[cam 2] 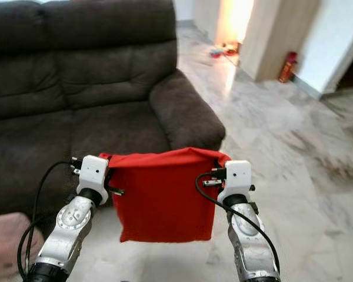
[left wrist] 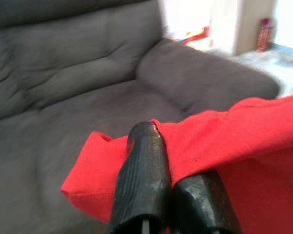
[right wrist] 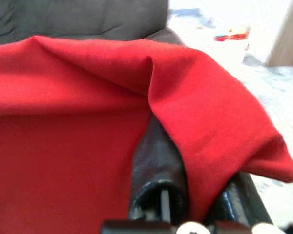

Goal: Move the pillow to the sofa from floor

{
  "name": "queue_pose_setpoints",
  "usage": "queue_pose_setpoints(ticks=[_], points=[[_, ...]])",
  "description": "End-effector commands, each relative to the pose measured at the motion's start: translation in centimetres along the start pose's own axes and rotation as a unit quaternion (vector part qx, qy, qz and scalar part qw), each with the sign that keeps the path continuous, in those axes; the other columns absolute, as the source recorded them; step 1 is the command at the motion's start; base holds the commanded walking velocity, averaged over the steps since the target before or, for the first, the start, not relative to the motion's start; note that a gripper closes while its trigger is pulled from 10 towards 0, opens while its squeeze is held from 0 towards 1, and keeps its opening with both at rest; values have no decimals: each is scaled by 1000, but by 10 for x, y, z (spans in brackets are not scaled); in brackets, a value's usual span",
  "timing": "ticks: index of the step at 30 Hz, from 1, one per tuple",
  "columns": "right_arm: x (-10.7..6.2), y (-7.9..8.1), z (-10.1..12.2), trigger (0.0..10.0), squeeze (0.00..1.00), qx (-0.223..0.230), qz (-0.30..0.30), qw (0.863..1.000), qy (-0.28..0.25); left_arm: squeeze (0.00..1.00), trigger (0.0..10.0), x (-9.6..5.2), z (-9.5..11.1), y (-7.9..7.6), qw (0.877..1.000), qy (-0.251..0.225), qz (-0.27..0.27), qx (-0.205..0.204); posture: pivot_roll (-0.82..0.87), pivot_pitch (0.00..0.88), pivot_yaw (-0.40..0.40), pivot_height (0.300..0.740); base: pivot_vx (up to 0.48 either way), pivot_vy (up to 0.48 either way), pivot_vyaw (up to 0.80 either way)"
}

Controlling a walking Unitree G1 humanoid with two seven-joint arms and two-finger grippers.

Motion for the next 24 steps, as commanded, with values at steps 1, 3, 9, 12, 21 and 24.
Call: queue_pose_setpoints(ticks=[1, 3, 9, 12, 21, 24], points=[[2, -13, 17, 10000, 0, -3, -18, 999, -32, 0, 10000, 3, 20, 6, 999, -37, 13, 1, 44, 5, -53, 740, 0, 0, 800], [2, -13, 18, 10000, 0, -3, -16, 999, -32, 0, 10000, 3, 20, 6, 999, -37, 13, 1, 43, 2, -53, 740, 0, 0, 800], [3, -11, 18, 10000, 0, -3, -10, 999, -33, 0, 10000, 5, 19, 4, 999, -36, 13, 1, 43, 0, -55, 740, 0, 0, 771], [3, -11, 19, 10000, 0, -1, -11, 999, -34, 0, 10000, 5, 19, 4, 999, -35, 12, 1, 43, 0, -54, 740, 0, 0, 208], [3, -8, 20, 10000, 0, 4, -4, 999, -38, 0, 10000, 4, 20, 5, 999, -39, 14, 9, 44, 0, -54, 740, 0, -60, 0], [3, -8, 21, 10000, 0, 1, -3, 999, -39, 0, 10000, 4, 20, 5, 999, -39, 14, 9, 42, 0, -54, 740, 0, -410, 0]])
Point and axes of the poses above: a point about 5 cm out from each wrist's last joint towards the gripper, its own x axis pointing out of the wrist towards the gripper, its own z axis along the axis of the wrist's last joint, y = z × x, the point moved 6 cm from there along x, pointing out of the wrist towards the gripper, and after that the axes turned 9 degrees about -x, right-handed, at the moved point
